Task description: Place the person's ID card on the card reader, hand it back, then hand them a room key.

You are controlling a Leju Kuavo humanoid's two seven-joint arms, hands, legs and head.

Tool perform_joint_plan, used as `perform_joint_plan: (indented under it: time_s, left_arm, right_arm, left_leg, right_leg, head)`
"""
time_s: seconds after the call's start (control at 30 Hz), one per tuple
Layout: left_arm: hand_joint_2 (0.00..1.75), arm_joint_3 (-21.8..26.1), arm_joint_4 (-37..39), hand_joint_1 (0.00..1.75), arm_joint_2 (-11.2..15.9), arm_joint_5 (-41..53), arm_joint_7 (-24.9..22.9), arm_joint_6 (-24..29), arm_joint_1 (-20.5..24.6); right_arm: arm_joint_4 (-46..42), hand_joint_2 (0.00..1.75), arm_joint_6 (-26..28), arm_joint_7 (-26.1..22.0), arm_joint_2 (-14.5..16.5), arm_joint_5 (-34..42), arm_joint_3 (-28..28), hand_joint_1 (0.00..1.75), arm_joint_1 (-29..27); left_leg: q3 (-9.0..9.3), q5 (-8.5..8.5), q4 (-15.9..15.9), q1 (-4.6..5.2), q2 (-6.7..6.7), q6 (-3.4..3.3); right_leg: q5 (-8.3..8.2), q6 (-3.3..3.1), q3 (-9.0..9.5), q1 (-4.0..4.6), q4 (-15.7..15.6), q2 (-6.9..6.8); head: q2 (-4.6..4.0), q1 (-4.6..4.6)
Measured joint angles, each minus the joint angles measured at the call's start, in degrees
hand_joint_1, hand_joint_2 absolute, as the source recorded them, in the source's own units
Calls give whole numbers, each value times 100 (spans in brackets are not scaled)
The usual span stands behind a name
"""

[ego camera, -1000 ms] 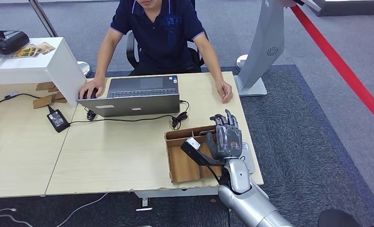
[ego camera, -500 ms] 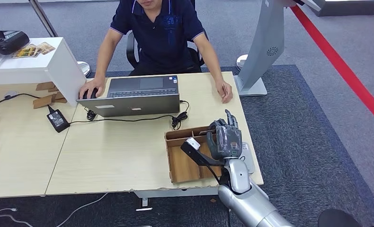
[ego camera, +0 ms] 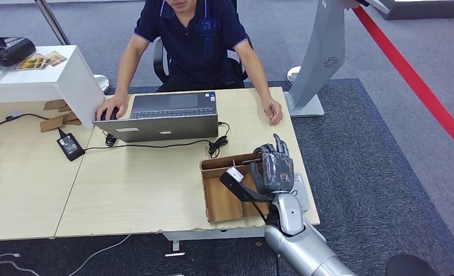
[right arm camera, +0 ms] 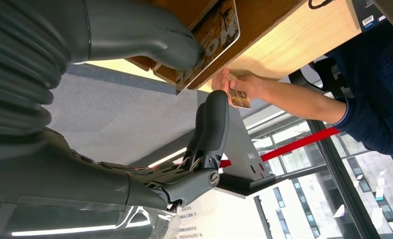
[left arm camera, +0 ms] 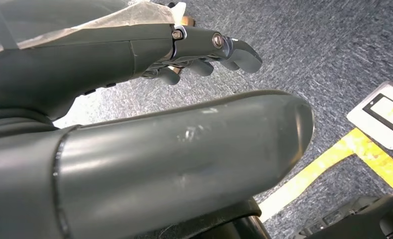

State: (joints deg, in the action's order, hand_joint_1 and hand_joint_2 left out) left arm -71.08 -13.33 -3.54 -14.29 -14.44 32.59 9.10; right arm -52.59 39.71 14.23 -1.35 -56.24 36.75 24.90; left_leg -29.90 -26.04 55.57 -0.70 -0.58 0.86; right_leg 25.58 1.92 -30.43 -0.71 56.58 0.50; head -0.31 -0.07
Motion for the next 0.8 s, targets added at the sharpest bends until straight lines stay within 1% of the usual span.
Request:
perform_joint_plan:
  time_s: [0.33, 0.53, 0.6, 0.67, 0.77, 0.8]
  left_arm:
    - [0, 0, 0, 0, 0, -9, 15, 32, 1]
    - [0, 0, 1, 0, 0, -11, 19, 34, 3]
    - [0, 0, 2, 0, 0, -16, 20, 36, 4]
    - [0, 0, 1, 0, 0, -23, 23, 38, 5]
    - [0, 0, -1, 0, 0, -28, 29, 43, 8]
    - [0, 0, -1, 0, 0, -30, 31, 44, 10]
  right_arm:
    - [83, 175, 0, -53, 9, 80, 7, 102, -6]
    - [155, 175, 0, -77, 32, 117, 11, 96, -7]
    - [177, 175, 0, -90, 40, 122, 12, 95, -7]
    - [198, 175, 0, -97, 47, 128, 14, 98, -6]
    - [227, 175, 0, -104, 52, 144, 15, 93, -5]
    - [237, 175, 0, -107, 54, 153, 15, 87, -5]
  left_leg:
    - [0, 0, 0, 0, 0, 0]
    - [0, 0, 0, 0, 0, 0]
    - [0, 0, 0, 0, 0, 0]
    - [0, 0, 0, 0, 0, 0]
    - [0, 0, 0, 0, 0, 0]
    - [0, 0, 0, 0, 0, 0]
  right_leg:
    - [0, 0, 0, 0, 0, 0]
    - [0, 0, 0, 0, 0, 0]
    - [0, 0, 0, 0, 0, 0]
    - [0, 0, 0, 0, 0, 0]
    - [0, 0, 0, 0, 0, 0]
    - [0, 0, 0, 0, 0, 0]
  head:
    - [0, 0]
    - [0, 1]
    - [0, 1]
    - [0, 1]
    - [0, 0]
    - [0, 0]
